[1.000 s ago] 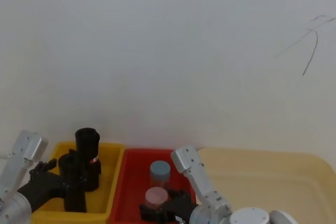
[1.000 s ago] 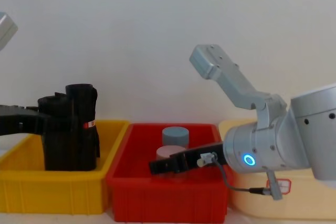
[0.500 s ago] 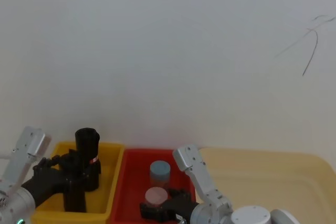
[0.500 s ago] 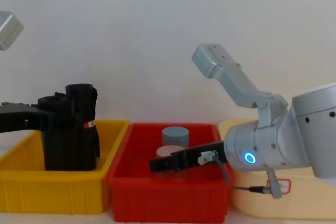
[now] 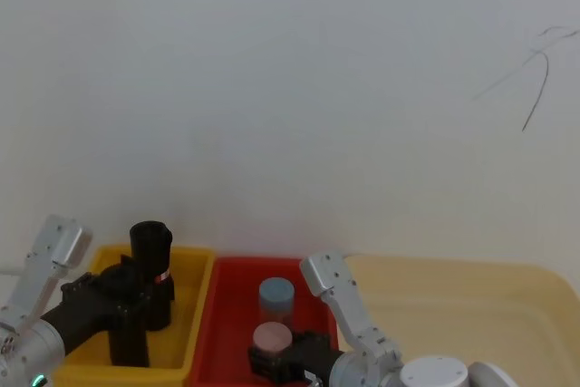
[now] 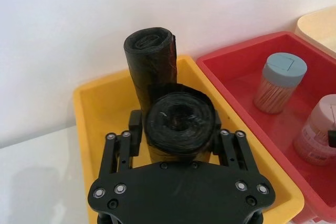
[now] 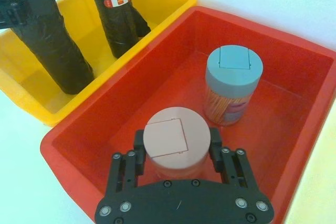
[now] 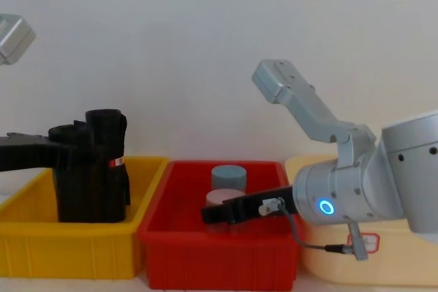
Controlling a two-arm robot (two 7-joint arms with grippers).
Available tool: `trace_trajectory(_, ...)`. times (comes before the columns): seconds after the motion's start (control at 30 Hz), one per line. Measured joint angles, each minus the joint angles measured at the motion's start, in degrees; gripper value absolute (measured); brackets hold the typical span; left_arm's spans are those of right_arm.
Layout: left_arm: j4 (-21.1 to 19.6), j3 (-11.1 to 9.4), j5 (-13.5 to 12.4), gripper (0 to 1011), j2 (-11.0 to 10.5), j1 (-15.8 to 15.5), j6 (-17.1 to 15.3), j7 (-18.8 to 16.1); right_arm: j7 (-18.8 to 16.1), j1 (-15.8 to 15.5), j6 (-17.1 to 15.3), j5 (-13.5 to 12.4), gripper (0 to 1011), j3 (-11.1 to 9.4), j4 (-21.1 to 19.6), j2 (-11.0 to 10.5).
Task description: Pick up the garbage bag with the one hand and transfer it to the other hand.
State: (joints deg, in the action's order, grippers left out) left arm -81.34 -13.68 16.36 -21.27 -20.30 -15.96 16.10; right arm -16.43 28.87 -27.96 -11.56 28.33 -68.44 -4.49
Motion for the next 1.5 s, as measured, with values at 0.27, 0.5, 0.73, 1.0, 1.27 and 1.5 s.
trace_trajectory(0.27,0.3,-0.1,0.0,539,0.1,-0.2,0.0,0.1,-0.2,0.0,0.1,0.0,650,-0.1,0.2,0.0)
trace_trajectory(0.5,0.4,-0.1,-0.1,507,0.2,-0.3,-0.1,0.2,-0.2,0.1,0.1,0.0,650,-0.2,0.2,0.1)
trace_trajectory(0.73,-0.4,0.1,-0.3,506,0.4,-0.3,0.1,0.2,-0.4,-0.7,0.1,0.0,650,-0.4,-2.0,-0.5)
trace_trajectory(1.0,-4.3,0.2,-0.5,506,0.6,-0.4,0.4,0.2,-0.9,-2.5,0.3,-0.5,650,-1.7,-8.5,-1.9)
trace_trajectory(1.27,-9.8,-0.3,-0.7,506,0.7,-1.7,0.4,0.5,-0.9,-4.4,0.4,-1.6,650,-3.8,-17.2,-3.8)
trace_trajectory(1.5,-12.0,-1.6,-0.7,506,1.5,-4.2,0.8,1.6,0.2,-5.2,0.4,-1.6,650,-5.6,-23.3,-5.4)
